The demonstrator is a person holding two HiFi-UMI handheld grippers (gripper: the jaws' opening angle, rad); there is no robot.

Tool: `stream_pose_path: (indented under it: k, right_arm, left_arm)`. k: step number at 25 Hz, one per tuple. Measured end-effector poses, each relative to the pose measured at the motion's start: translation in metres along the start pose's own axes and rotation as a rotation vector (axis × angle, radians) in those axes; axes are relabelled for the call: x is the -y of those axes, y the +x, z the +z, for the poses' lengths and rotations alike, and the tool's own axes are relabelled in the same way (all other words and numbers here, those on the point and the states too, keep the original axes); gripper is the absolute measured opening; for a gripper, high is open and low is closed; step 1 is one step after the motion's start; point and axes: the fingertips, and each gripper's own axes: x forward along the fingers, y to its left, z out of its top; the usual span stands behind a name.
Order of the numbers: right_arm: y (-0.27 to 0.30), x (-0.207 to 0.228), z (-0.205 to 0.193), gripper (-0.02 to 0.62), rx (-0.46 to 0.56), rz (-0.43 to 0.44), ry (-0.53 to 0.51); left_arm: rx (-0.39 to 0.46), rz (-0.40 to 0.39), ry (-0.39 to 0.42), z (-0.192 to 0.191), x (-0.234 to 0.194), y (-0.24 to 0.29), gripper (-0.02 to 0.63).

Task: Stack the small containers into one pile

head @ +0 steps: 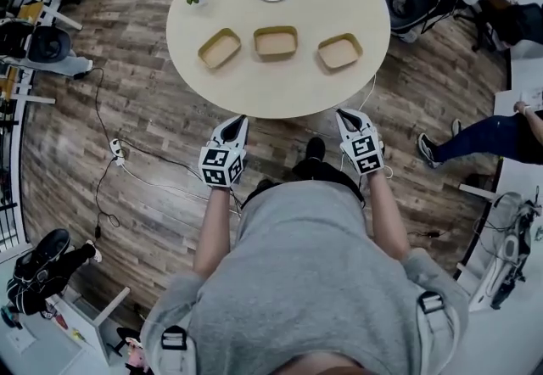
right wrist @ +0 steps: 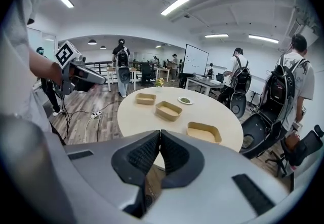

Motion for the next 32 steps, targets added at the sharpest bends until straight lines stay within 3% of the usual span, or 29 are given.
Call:
stream_pose_path:
  k: [14, 24, 32]
  right_arm:
    - [0.043, 0.136, 0.004, 0.006, -0.008, 0.128, -0.083]
    - [0.065, 0.136, 0.001, 0.006, -0.004, 0.164, -0.08]
    - [0.072, 0.124, 0.011, 0.006, -0.033, 0.123, -0.076]
  left_arm:
    - [0.042, 0.1, -0.055, 0.054, 0.049, 0.107, 0.02]
    - [0.012, 0.17, -0.1, 0.034, 0.036, 0.094, 0.02]
    - [0.024, 0.118, -0.09, 0.046, 0.008, 0.104, 0.02]
